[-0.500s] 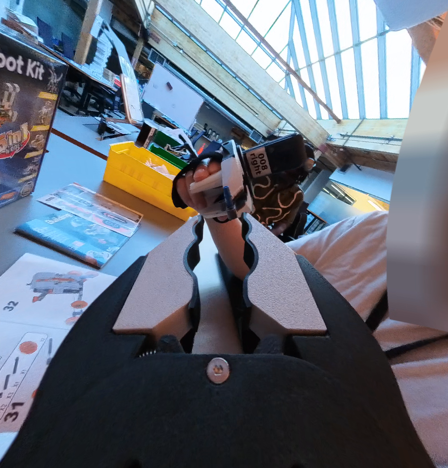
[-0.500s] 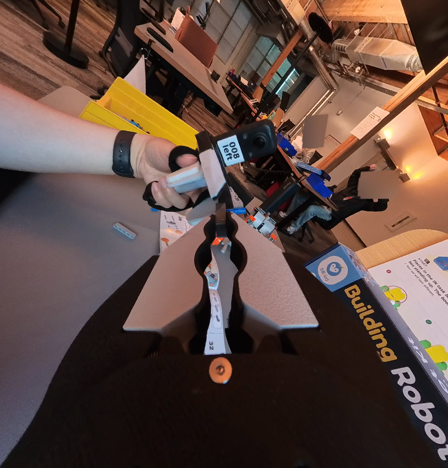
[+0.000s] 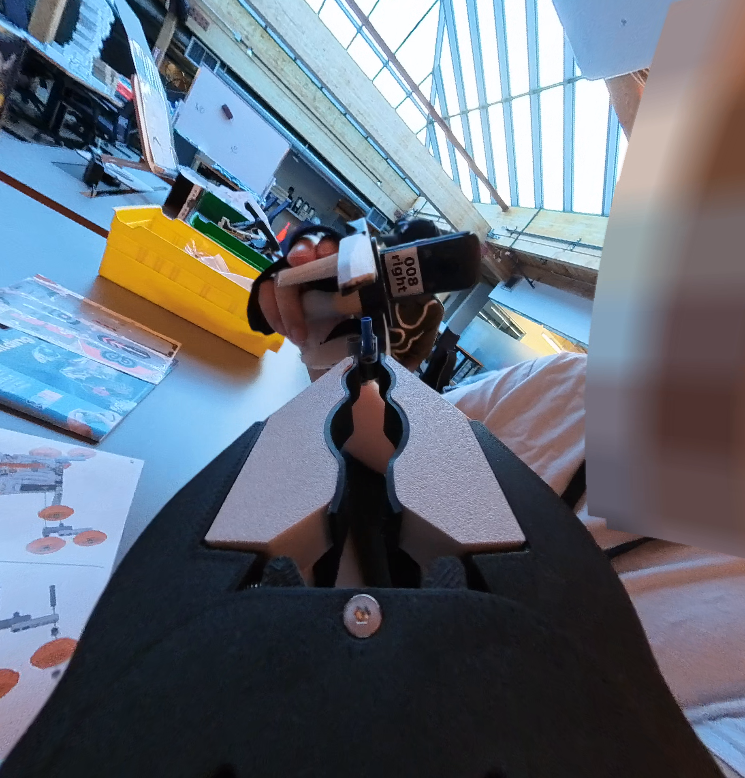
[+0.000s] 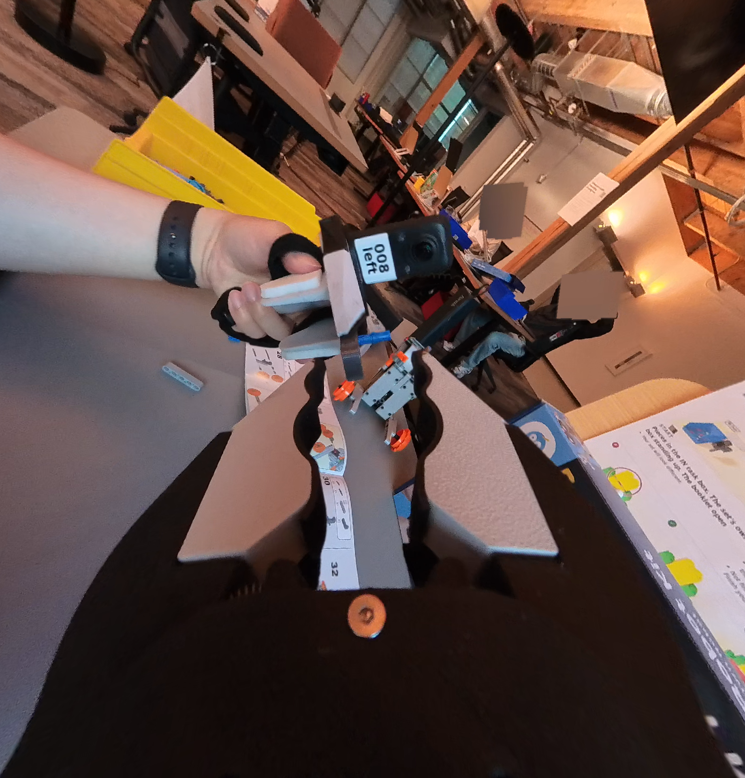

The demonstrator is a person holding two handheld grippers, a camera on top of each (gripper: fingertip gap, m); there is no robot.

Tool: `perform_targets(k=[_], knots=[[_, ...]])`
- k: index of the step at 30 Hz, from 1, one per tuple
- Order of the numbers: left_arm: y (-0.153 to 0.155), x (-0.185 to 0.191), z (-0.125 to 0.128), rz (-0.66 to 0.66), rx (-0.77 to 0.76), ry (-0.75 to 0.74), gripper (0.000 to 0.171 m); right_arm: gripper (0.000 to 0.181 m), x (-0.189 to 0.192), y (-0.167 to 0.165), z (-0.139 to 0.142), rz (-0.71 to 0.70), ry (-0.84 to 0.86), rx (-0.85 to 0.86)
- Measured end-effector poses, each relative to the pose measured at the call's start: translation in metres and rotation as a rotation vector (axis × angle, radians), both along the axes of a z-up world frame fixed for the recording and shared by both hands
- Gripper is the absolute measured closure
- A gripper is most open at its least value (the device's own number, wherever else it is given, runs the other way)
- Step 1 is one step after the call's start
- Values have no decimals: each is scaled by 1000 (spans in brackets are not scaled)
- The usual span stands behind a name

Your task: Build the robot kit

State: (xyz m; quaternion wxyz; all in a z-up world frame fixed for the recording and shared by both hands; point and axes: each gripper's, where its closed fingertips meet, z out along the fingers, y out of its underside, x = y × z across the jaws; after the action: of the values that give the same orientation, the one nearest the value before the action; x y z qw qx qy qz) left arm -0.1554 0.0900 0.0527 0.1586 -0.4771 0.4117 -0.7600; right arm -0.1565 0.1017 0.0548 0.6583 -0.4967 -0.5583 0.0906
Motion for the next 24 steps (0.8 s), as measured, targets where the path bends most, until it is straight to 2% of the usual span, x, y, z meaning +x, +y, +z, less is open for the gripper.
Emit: perform_targets(k=[4, 6, 7, 24], knots=[[-7, -3, -7, -69, -35, 47, 167, 141, -10, -5, -6, 2, -72, 12], [-10, -2, -11, -86, -33, 71, 167, 154, -14, -6, -11, 4, -106, 8], [-11, -1, -11, -91, -34, 71, 167, 155, -15, -7, -10, 6, -103, 11], [-12, -1, -19, -137, -75, 113, 167, 153, -13, -9, -20, 19, -131, -128]])
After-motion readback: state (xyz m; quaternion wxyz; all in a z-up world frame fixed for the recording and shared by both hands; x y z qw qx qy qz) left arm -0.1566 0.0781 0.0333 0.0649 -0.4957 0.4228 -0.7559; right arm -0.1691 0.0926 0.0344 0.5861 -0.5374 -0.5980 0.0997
